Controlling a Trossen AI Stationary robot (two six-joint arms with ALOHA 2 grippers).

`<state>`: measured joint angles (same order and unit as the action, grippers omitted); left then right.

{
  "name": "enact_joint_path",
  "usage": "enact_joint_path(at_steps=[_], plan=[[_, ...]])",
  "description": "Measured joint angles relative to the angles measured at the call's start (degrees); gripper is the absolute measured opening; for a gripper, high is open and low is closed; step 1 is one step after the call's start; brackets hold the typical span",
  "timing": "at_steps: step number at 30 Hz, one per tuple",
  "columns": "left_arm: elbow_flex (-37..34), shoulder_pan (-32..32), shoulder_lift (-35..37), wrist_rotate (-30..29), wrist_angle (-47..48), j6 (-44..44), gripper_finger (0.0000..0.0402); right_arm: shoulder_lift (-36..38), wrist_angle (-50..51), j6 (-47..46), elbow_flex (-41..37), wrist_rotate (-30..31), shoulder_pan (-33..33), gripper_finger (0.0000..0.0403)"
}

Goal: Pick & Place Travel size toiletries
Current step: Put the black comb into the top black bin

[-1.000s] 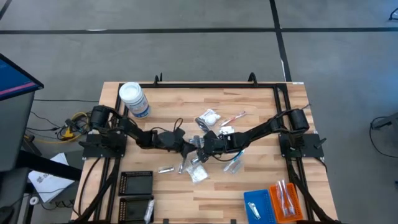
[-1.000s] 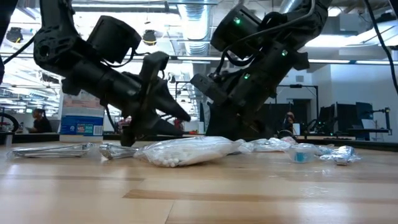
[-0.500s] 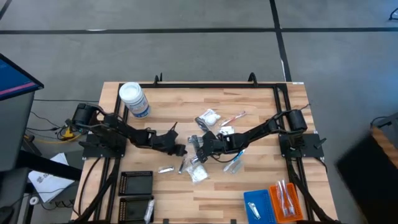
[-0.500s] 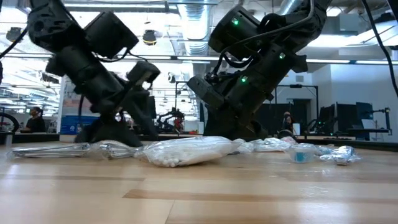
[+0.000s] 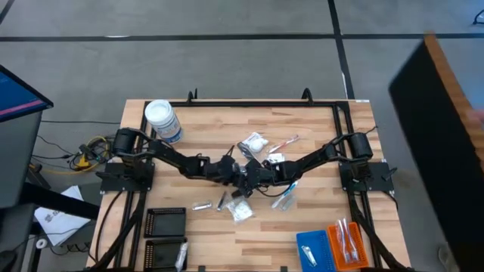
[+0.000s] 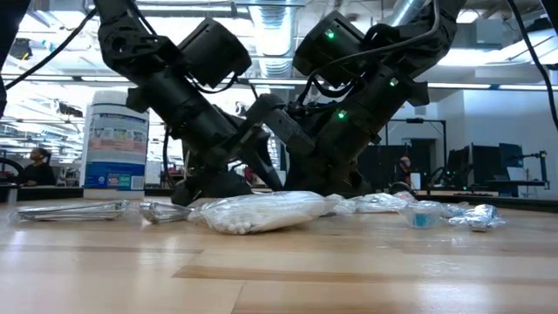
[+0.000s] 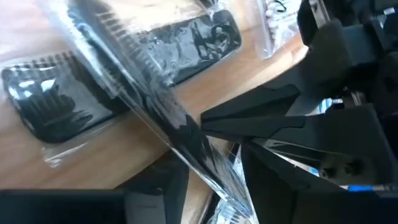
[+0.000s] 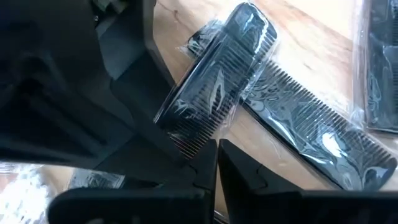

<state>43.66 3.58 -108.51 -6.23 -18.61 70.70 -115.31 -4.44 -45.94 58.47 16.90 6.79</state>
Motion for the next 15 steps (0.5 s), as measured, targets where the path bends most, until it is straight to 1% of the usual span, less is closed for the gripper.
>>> enact_joint_path(at_steps=[3, 5, 6, 9, 10, 13, 15], plan=[[-0.2, -0.7, 0.9, 0.3, 0.2, -2.3, 0.0144, 0.0, -1.2, 0.4, 0.0, 0.0, 0.2, 0.0014], [-0.2, -0.9, 0.9, 0.6, 0.5, -2.9, 0.0124, -0.1, -1.5, 0.8, 0.0, 0.2, 0.4, 0.0014], [-0.2, -1.1, 0.9, 1.2, 0.7, -3.7, 0.0107, -0.1, -1.6, 0.9, 0.0, 0.3, 0.4, 0.0014], [-0.3, -1.3, 0.7, 1.7, 0.9, -5.6, 0.0029, -0.1, -1.6, 1.4, 0.0, 0.3, 0.5, 0.0014], [-0.3, -1.2, 0.7, 1.7, 0.7, -6.2, 0.0019, -0.1, -1.5, 1.5, 0.0, 0.4, 0.5, 0.0014], [-0.3, -0.6, 2.0, 1.8, 0.9, -9.2, 0.0009, 0.4, -1.4, 3.6, 0.0, 0.1, 0.5, 0.0014], [-0.4, 0.0, 3.9, 1.2, 3.0, -11.3, 0.0006, 0.9, -1.3, 5.3, 0.0, -0.2, 0.5, 0.0014]])
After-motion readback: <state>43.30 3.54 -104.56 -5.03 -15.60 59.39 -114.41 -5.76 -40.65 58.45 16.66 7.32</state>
